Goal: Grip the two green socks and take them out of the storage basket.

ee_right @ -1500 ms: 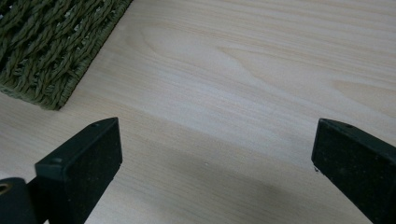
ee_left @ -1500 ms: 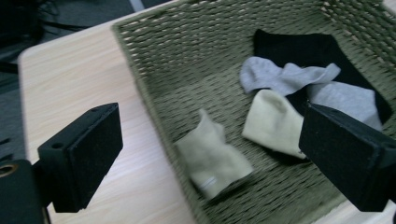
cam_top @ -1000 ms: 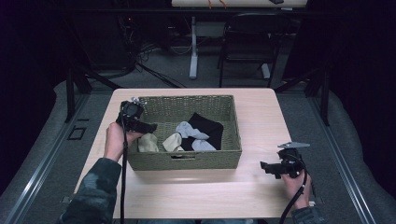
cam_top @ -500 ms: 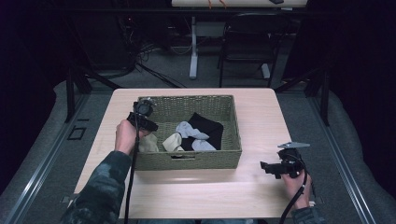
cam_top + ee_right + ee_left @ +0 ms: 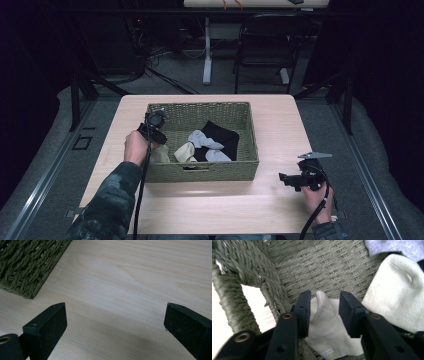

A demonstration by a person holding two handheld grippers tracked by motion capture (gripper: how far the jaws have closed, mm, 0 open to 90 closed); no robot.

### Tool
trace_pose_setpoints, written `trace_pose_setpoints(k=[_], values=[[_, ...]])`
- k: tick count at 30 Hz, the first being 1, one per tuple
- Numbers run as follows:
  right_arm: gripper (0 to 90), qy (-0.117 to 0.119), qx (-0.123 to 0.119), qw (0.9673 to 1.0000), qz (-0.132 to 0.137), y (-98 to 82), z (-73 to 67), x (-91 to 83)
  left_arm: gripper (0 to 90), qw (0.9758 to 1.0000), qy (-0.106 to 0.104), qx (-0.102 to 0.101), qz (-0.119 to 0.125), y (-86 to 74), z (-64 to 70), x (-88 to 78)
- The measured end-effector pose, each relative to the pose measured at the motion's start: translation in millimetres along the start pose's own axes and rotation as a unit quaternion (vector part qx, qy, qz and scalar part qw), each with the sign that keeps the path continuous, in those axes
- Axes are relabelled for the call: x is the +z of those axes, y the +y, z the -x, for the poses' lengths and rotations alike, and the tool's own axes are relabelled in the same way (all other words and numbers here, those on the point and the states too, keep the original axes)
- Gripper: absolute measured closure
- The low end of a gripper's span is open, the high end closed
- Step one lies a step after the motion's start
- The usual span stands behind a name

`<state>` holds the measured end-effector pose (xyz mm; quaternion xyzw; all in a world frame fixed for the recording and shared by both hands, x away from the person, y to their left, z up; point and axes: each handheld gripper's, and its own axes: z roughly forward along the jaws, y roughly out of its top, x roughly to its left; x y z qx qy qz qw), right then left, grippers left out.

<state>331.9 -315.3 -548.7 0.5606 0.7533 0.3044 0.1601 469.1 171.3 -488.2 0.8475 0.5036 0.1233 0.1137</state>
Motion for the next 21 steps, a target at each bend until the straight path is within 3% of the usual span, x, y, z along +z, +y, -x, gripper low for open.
trace_pose_setpoints(k=[5, 14, 21], values=[[4.1, 0.001, -0.001, 1.0000, -0.001, 0.1, 0.1, -0.1, 85.1, 0.9998, -0.017, 0.010, -0.003, -2.0, 0.0, -4.6], [4.1, 0.002, 0.001, 1.0000, -0.003, 0.0, 0.1, 0.0, 86.3, 0.9986, -0.042, 0.027, 0.018, -1.5, -0.3, -29.2], [4.2, 0.002, 0.001, 1.0000, 0.000, 0.0, 0.2, 0.0, 86.3, 0.9960, -0.067, 0.041, 0.042, 5.2, -0.1, -58.6]])
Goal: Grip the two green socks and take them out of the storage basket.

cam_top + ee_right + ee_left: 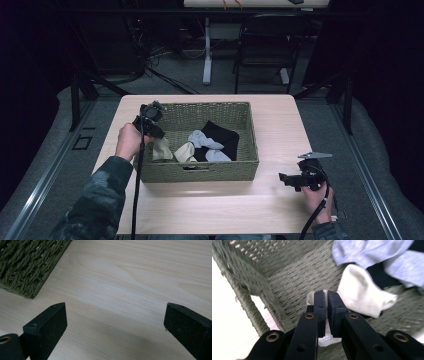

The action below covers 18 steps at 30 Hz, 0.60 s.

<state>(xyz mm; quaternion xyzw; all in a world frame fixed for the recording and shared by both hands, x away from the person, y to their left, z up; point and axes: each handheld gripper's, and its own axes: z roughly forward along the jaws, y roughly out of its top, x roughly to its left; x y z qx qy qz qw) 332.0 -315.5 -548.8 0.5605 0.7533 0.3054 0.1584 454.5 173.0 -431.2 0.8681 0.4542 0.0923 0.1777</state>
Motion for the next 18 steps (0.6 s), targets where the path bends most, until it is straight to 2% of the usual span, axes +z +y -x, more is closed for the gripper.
trace_pose_setpoints(k=[18], values=[[4.2, 0.002, -0.002, 1.0000, -0.004, -0.2, 0.9, -0.1, 86.3, 0.9995, -0.010, 0.019, 0.024, 22.5, 4.6, -50.7]])
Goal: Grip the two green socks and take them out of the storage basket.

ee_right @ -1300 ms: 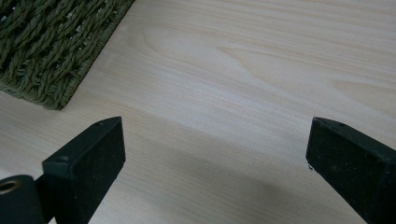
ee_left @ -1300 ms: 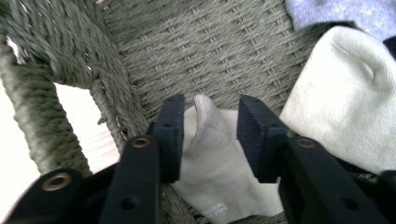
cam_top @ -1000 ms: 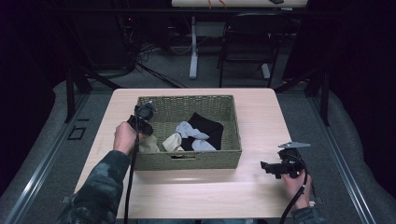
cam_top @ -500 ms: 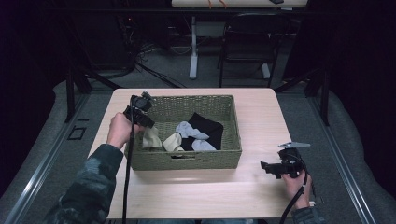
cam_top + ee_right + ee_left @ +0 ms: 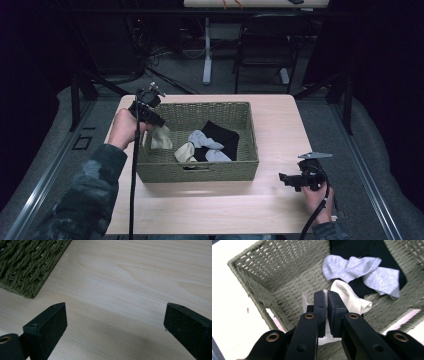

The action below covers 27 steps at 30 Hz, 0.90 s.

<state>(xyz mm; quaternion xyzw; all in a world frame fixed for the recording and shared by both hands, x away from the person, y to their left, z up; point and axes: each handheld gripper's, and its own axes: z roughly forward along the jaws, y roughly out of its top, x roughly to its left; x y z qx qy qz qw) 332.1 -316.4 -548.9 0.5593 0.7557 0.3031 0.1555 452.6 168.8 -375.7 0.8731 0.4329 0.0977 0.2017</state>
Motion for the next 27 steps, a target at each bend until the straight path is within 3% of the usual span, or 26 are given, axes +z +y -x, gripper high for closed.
trace_pose_setpoints(k=[15, 27], values=[[4.2, 0.001, 0.000, 1.0000, -0.001, -0.1, 0.0, -0.1, 86.3, 0.9998, 0.000, 0.006, 0.019, 17.5, 0.5, -27.8], [4.3, 0.000, 0.001, 1.0000, 0.000, -0.1, -0.2, 0.5, 86.4, 0.9989, 0.013, 0.001, 0.044, 36.0, -7.5, -62.6]])
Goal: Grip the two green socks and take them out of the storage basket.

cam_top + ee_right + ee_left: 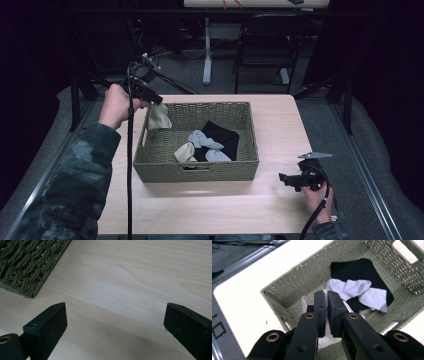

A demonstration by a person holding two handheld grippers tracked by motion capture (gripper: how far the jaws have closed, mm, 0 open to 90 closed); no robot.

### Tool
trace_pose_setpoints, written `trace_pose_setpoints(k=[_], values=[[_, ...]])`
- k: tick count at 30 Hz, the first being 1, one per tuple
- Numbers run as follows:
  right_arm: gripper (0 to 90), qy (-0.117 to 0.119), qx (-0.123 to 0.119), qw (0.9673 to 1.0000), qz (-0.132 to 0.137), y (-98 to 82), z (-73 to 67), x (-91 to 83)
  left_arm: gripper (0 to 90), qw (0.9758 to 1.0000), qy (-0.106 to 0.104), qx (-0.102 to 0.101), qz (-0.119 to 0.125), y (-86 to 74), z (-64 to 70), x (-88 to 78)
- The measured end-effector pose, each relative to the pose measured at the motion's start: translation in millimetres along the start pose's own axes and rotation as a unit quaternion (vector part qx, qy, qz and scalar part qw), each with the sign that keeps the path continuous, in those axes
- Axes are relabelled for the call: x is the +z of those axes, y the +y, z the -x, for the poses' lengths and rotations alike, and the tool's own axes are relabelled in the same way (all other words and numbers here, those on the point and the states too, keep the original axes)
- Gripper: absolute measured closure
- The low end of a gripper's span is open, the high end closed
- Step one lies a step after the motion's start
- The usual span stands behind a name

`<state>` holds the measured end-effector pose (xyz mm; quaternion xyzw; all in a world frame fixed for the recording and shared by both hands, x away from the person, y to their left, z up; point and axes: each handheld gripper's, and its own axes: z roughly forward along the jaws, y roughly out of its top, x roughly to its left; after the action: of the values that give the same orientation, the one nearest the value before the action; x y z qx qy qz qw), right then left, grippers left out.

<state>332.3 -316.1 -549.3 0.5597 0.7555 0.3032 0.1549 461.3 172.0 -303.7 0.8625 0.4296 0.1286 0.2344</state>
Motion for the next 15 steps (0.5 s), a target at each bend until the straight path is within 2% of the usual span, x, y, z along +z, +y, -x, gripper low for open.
trace_pose_setpoints(k=[7, 15], values=[[4.3, 0.001, 0.000, 1.0000, -0.001, -0.4, 1.0, -0.2, 86.4, 0.9997, 0.016, -0.012, 0.014, 2.5, -12.8, -21.7], [4.3, 0.000, 0.000, 1.0000, -0.001, -0.4, -0.4, 0.0, 86.3, 0.9988, 0.034, -0.028, 0.022, -6.9, -28.0, -39.5]])
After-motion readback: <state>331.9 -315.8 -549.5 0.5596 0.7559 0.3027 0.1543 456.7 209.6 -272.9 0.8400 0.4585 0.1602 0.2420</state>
